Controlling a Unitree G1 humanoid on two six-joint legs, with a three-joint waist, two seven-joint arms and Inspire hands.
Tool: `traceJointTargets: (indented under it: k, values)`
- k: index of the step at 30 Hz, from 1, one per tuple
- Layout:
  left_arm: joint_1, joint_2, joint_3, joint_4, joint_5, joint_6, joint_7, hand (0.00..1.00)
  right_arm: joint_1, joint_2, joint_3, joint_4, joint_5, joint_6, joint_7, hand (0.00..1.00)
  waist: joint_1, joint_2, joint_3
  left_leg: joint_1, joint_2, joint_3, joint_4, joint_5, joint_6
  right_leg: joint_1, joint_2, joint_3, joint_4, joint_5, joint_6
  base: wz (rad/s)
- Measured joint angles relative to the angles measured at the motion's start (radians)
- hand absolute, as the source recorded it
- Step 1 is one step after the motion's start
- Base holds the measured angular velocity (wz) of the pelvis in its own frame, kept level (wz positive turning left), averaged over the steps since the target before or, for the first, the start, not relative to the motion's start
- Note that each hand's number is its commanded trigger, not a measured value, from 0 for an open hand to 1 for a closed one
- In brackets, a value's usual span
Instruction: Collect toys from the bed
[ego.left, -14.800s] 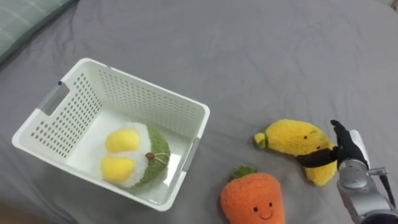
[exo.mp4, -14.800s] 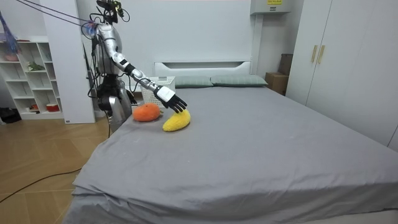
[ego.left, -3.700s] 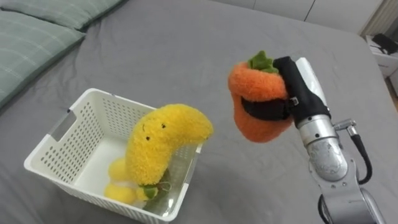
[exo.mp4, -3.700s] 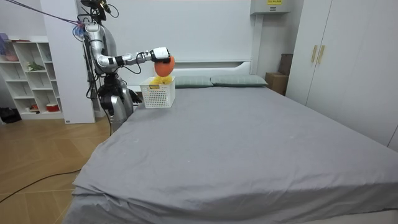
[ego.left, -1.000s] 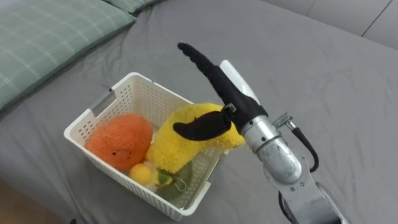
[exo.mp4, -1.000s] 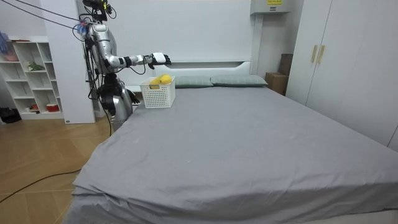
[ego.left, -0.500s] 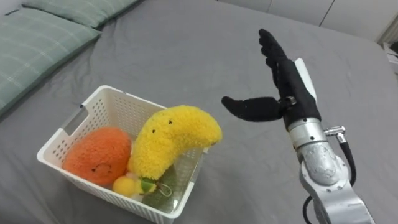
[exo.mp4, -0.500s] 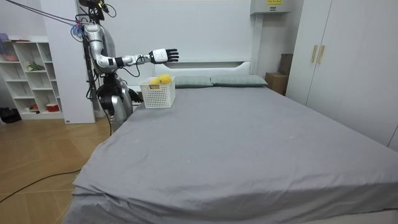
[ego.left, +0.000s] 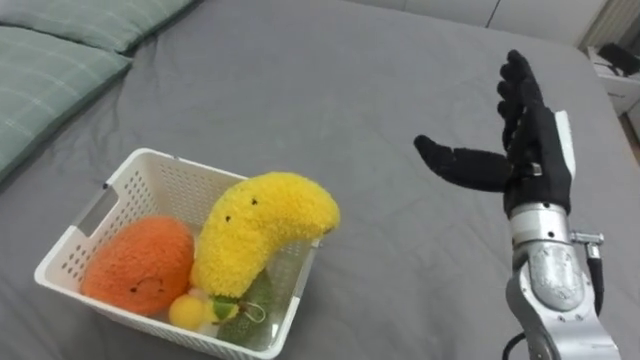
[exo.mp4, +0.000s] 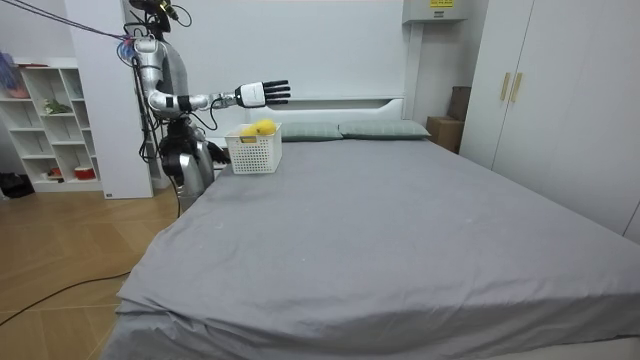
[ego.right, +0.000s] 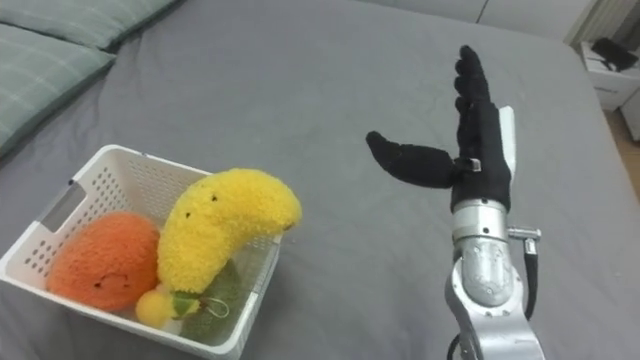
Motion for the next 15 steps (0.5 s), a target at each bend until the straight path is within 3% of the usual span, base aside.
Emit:
traceJointTargets:
  k: [6, 11, 15]
  values:
    - [0.005, -0.006, 0.001, 0.020, -0.030, -0.002, 0.005, 0.00, 0.030, 0.001, -0.075, 0.149, 0.101, -0.003, -0.037, 0.00, -0.024, 0.011, 0.0023, -0.001, 0.004, 0.023, -0.002, -0.001, 0.001, -0.010, 0.003, 0.026, 0.008, 0.000, 0.000, -0.09]
    - [0.007, -0.003, 0.009, 0.020, -0.030, -0.001, 0.006, 0.00, 0.035, 0.001, -0.142, 0.185, 0.331, -0.003, -0.086, 0.00, -0.054, 0.015, 0.0010, -0.002, 0.008, 0.039, -0.005, -0.002, 0.000, -0.023, 0.007, 0.043, 0.013, 0.001, -0.002, -0.13]
    - [0.009, -0.004, 0.008, 0.020, -0.031, 0.000, 0.013, 0.00, 0.063, 0.001, -0.158, 0.210, 0.432, -0.006, -0.110, 0.00, -0.080, 0.015, -0.0001, 0.002, 0.009, 0.042, -0.005, -0.002, -0.001, -0.021, 0.009, 0.051, 0.013, 0.001, -0.002, -0.02]
